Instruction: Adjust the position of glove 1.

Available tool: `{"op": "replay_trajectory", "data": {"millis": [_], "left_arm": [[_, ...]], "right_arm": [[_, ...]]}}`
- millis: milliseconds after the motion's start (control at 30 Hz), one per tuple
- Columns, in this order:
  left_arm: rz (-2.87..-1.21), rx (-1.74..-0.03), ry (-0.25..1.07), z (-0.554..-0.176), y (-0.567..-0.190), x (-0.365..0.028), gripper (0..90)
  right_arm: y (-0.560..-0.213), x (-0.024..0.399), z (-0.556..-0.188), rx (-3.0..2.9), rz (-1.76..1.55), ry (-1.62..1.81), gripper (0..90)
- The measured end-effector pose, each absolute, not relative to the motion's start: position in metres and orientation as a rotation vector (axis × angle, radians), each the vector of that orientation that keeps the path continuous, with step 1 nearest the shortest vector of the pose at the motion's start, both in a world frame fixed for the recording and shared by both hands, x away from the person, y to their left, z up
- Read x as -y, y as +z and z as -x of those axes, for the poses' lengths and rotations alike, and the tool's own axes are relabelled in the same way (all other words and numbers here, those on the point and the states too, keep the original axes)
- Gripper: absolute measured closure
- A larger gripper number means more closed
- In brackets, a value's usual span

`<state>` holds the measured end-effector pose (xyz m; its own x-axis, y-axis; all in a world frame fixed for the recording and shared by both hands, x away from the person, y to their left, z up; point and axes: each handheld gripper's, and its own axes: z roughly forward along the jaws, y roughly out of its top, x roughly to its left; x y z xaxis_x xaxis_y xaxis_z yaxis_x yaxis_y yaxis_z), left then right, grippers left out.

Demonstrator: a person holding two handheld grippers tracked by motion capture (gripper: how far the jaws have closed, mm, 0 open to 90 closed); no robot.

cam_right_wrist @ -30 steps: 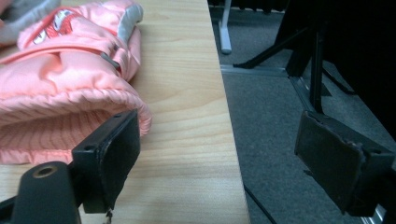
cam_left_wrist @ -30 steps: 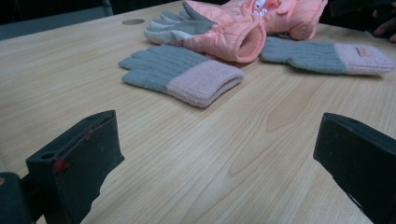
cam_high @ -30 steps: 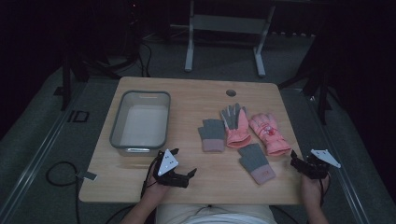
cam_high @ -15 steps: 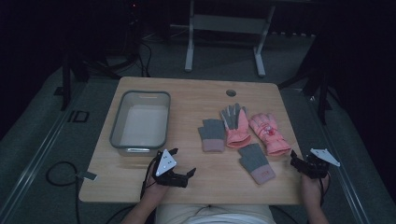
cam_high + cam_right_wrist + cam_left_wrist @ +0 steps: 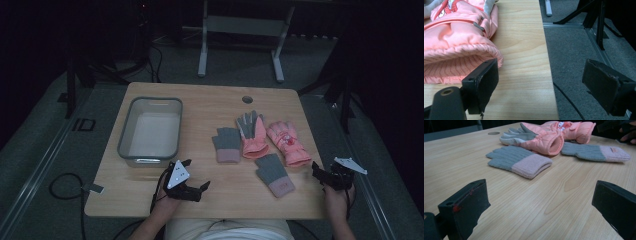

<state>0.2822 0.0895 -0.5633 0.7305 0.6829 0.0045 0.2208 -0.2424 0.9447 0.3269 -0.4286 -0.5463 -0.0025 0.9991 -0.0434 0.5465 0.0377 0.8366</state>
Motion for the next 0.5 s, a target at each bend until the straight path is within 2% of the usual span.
{"op": "replay_trajectory", "data": {"millis": [500], "left_arm": [[-1.804,-0.715,0.508,-0.282,-0.563,-0.09,0.4]], "right_arm": [[-0.505,0.412,-0.33,-1.639,-1.512,0.871,13.7]]}}
